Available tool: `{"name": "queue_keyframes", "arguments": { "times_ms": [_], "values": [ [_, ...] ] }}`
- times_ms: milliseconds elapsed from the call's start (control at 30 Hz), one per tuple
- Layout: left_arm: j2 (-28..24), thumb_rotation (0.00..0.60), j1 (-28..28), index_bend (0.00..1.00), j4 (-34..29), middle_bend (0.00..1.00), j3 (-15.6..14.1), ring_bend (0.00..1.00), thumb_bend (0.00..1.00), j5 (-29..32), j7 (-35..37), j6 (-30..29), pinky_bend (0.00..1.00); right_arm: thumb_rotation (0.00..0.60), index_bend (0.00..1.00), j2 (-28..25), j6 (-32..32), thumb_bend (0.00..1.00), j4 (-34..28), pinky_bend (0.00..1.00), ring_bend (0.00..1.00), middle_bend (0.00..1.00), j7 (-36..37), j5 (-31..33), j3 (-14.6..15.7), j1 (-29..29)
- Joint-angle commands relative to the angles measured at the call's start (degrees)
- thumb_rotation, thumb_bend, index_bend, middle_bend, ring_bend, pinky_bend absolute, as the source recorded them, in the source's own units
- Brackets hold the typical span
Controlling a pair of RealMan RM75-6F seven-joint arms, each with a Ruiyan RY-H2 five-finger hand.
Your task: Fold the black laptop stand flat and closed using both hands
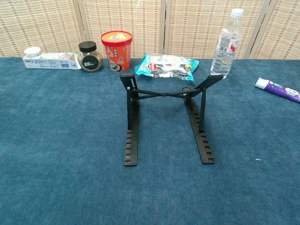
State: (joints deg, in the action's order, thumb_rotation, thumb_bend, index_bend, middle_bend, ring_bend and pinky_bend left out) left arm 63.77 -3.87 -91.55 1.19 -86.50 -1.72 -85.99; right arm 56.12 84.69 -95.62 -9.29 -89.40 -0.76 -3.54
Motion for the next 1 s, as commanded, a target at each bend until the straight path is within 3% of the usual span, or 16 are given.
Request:
{"name": "queue_keyframes", "arguments": {
  "times_ms": [33,667,867,1000],
  "values": [
    [0.0,0.600,0.0,0.29,0.1,0.20,0.0,0.11,0.17,0.0,0.0,0.1,0.07,0.600,0.00,0.0,-0.3,0.13,-0.2,0.15,0.04,0.12,0.3,-0.2,0.1,-0.1],
    [0.2,0.600,0.0,0.29,-0.2,0.20,-0.1,0.11,0.17,-0.1,0.5,0.4,0.07,0.600,0.00,0.3,-1.7,0.13,-0.5,0.15,0.04,0.12,5.2,-2.0,0.1,-1.6],
    [-0.1,0.600,-0.1,0.29,-0.7,0.20,0.0,0.11,0.17,-0.5,0.3,0.1,0.07,0.600,0.00,1.0,-5.0,0.13,-0.3,0.15,0.04,0.13,7.8,-2.9,0.1,-4.1],
    [-0.3,0.600,0.0,0.29,-1.1,0.20,-0.1,0.11,0.17,-0.4,0.1,0.2,0.07,0.600,0.00,-0.1,-9.6,0.13,-2.1,0.15,0.06,0.17,13.6,-4.2,0.8,-7.0]
  ]
}}
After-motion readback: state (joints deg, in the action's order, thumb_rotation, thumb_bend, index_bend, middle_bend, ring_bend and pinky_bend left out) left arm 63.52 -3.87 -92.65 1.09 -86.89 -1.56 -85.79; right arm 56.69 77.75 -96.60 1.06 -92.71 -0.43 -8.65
